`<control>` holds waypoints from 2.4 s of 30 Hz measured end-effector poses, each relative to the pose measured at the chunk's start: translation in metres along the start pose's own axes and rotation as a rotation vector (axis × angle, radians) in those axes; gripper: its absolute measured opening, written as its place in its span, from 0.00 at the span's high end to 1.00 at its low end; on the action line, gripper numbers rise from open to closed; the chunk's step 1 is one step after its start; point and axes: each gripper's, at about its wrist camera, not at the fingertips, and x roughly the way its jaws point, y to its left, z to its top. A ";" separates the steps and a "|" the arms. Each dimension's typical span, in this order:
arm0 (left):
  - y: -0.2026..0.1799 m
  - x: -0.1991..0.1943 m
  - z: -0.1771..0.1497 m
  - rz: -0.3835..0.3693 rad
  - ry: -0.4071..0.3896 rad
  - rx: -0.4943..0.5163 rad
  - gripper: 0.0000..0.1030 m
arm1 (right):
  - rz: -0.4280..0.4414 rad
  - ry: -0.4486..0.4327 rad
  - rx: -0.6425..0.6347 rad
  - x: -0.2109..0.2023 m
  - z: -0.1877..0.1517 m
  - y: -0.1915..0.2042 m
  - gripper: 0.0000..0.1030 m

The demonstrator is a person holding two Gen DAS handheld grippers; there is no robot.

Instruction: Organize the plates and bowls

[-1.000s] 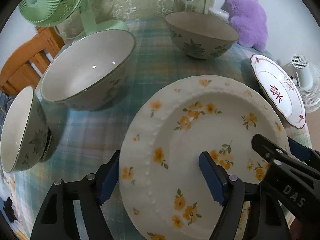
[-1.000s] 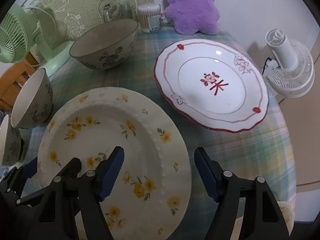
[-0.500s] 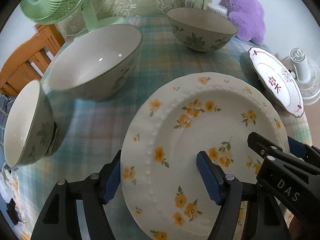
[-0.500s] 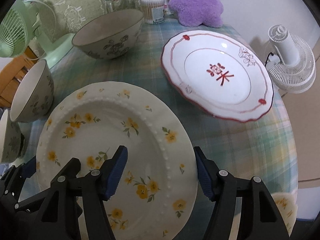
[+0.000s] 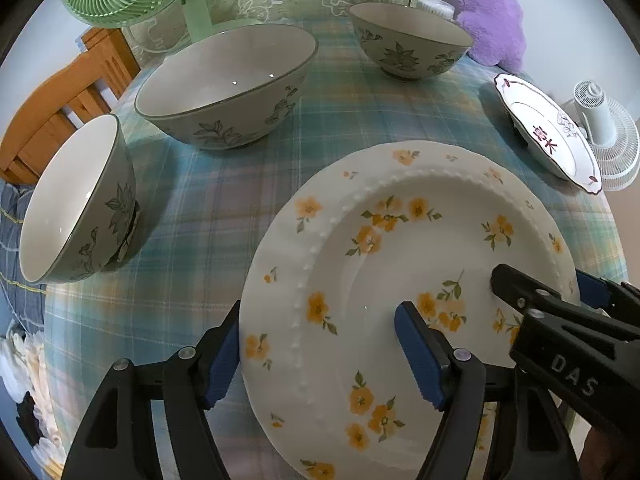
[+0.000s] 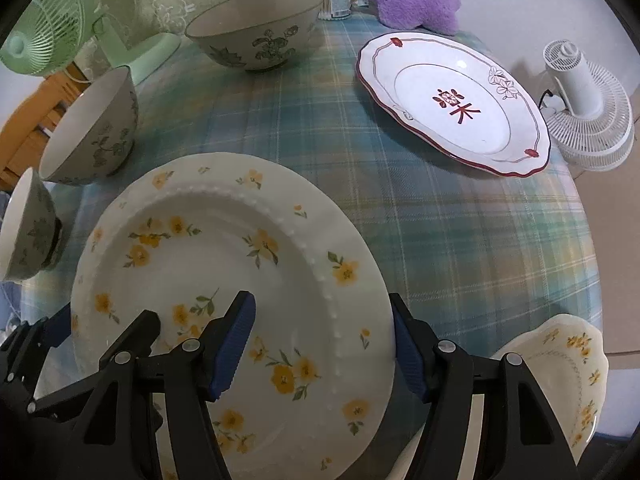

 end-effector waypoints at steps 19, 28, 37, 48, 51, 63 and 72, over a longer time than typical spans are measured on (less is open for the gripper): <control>0.011 -0.012 0.001 -0.010 0.021 -0.004 0.27 | -0.012 0.021 0.021 -0.005 0.000 0.001 0.31; 0.020 -0.039 -0.007 -0.033 -0.003 -0.001 0.28 | -0.032 -0.006 0.030 -0.034 -0.013 0.010 0.31; 0.026 -0.070 -0.023 -0.070 -0.031 0.031 0.29 | -0.062 -0.049 0.068 -0.072 -0.038 0.017 0.31; 0.000 -0.089 -0.045 -0.082 -0.055 0.089 0.29 | -0.079 -0.082 0.135 -0.099 -0.073 -0.004 0.31; -0.015 -0.092 -0.051 -0.077 -0.059 0.089 0.29 | -0.076 -0.089 0.137 -0.103 -0.079 -0.017 0.31; -0.085 -0.099 -0.068 -0.062 -0.048 0.026 0.29 | -0.054 -0.072 0.078 -0.111 -0.088 -0.087 0.31; -0.134 -0.094 -0.074 -0.069 -0.043 0.008 0.29 | -0.061 -0.068 0.054 -0.112 -0.091 -0.139 0.31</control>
